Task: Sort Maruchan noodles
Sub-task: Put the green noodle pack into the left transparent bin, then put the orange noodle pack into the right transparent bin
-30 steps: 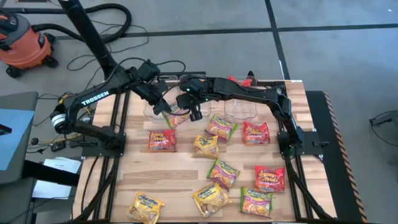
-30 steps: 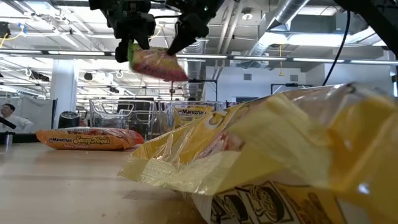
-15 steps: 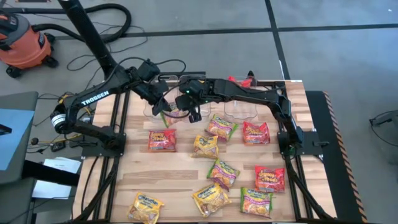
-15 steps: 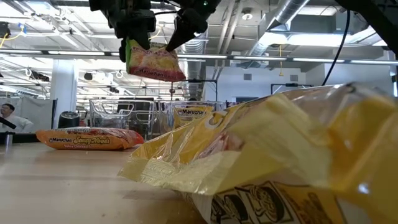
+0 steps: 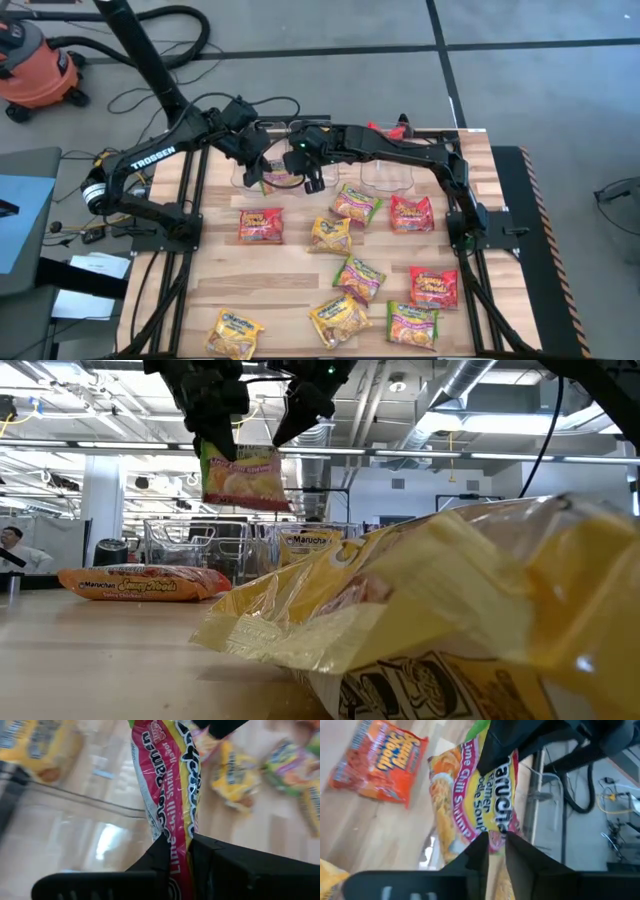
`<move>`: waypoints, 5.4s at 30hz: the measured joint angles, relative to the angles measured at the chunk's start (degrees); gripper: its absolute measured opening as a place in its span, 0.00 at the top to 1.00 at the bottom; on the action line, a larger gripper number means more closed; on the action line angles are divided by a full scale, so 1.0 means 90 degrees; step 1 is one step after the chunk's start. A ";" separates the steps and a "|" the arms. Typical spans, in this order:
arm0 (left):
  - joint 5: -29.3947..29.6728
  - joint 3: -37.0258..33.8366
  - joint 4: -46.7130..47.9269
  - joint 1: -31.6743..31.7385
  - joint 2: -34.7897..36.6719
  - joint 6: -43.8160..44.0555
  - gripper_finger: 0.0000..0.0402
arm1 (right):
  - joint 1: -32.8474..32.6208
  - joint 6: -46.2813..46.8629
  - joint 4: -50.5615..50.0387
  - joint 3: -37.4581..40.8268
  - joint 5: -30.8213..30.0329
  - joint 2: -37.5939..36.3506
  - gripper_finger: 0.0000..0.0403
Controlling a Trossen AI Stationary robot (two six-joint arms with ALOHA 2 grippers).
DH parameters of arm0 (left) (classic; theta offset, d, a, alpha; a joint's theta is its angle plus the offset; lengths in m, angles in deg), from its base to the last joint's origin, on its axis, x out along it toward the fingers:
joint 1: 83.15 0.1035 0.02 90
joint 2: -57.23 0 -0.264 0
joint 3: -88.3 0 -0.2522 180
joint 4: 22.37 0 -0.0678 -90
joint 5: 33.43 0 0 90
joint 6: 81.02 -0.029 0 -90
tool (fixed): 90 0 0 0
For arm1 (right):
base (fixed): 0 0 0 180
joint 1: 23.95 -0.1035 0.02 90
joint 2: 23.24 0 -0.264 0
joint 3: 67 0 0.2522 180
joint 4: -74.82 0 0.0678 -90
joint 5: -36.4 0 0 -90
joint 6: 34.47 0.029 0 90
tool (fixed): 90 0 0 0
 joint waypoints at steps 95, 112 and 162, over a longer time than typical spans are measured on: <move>0.2423 0.0005 -0.2154 0.2365 -0.2079 -0.4108 0.72 | 0.0027 0.1010 -0.2647 0.0005 -0.1839 -0.1180 0.67; 0.2803 0.0005 -0.2344 0.1790 -0.1838 -0.3335 0.72 | 0.0027 0.0995 -0.2951 0.0002 -0.1875 -0.1180 0.67; 0.2856 0.0007 -0.1653 -0.1580 0.0945 -0.1472 0.72 | -0.0181 0.6040 -0.4549 0.3473 0.0758 -0.4394 0.67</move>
